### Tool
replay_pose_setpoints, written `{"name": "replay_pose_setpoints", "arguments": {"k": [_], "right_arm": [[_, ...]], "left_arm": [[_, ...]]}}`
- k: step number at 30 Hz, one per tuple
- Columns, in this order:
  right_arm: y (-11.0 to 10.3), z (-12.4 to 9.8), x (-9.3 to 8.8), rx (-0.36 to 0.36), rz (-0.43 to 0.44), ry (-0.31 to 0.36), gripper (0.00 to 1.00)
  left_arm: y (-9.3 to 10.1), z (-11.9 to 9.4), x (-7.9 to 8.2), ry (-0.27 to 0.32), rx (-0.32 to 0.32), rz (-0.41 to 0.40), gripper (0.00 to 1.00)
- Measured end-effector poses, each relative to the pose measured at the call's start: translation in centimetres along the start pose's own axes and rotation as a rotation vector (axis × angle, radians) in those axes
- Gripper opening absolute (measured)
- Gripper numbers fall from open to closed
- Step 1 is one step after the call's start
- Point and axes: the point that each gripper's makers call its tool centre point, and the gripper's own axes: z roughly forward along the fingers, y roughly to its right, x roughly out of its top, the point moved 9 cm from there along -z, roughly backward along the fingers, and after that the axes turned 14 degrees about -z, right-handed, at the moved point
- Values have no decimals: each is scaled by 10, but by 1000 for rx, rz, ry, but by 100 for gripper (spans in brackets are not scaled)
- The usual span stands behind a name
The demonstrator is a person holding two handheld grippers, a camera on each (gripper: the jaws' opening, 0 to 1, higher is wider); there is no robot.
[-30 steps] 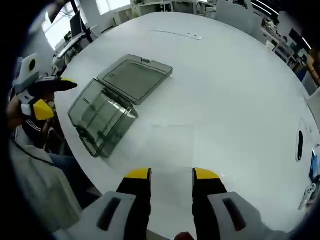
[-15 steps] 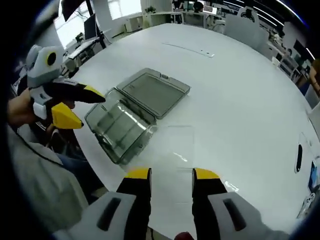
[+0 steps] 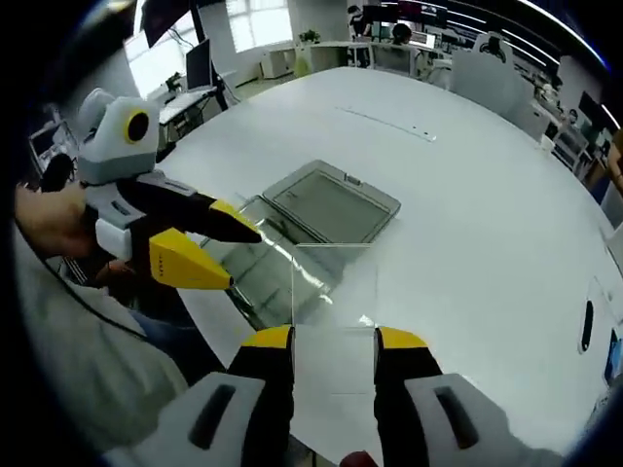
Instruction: Insert the divider into the dual guide fixture by aligning both edges with the guide slots and pushing it downward to the bottom, including one-sided entry, uneven engagement, binding, and posture correction.
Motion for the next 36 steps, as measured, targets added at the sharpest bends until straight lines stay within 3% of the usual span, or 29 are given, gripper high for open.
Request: {"name": "replay_pose_setpoints", "arguments": {"k": [25,36], "right_arm": [[-22,4,29,46,-27,93,27],[-22,6,33,67,23,122,27]], "left_arm": [[-1,-6,5,62,-25,-55,14],[-5,-7,10,101,-24,-94,6]]}}
